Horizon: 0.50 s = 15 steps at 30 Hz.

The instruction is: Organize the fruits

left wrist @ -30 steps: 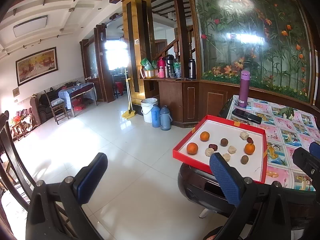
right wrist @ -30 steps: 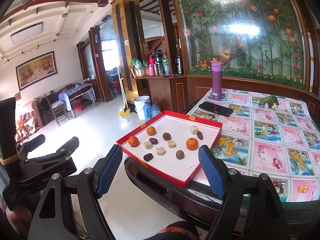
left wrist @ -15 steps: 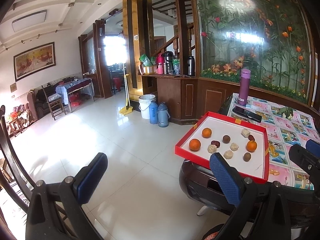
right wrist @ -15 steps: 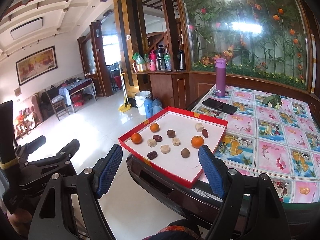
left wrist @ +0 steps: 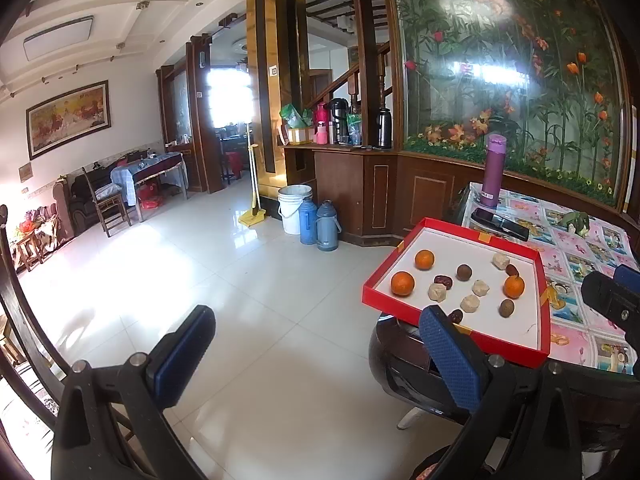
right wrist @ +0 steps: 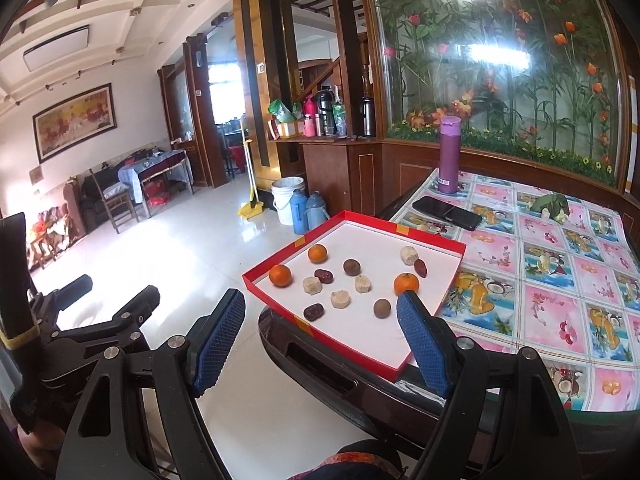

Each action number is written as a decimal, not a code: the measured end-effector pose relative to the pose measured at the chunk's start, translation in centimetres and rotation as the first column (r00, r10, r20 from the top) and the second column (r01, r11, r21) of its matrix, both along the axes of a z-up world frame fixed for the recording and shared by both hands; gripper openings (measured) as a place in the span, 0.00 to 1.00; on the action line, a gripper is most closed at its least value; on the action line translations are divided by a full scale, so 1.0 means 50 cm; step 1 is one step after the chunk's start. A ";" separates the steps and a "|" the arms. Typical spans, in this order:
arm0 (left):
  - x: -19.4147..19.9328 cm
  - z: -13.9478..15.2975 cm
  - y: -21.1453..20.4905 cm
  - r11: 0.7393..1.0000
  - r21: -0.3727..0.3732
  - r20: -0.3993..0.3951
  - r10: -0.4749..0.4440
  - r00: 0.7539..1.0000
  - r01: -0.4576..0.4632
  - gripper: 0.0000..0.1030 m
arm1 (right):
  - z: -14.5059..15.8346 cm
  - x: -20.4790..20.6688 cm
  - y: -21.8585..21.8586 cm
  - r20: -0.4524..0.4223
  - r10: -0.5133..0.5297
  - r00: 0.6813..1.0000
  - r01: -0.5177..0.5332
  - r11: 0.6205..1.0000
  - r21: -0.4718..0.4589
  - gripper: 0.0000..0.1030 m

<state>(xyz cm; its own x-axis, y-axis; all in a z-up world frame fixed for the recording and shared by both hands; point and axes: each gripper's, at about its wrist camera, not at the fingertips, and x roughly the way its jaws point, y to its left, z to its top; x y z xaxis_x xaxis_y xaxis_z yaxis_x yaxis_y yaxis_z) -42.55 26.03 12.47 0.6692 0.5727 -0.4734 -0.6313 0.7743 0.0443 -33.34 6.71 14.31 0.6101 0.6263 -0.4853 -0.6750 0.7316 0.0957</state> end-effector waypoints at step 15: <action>-0.016 -0.027 0.049 0.999 -0.027 -0.012 0.018 1.000 -0.018 1.00 | -0.009 0.000 0.049 -0.006 0.023 1.000 -0.023 0.999 -0.025 0.76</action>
<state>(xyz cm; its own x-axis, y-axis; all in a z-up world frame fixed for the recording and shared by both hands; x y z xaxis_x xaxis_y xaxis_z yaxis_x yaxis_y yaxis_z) -43.36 28.47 11.13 0.6529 0.5717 -0.4969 -0.6448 0.7637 0.0315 -33.35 9.17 13.85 0.5926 0.6280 -0.5044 -0.6913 0.7179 0.0816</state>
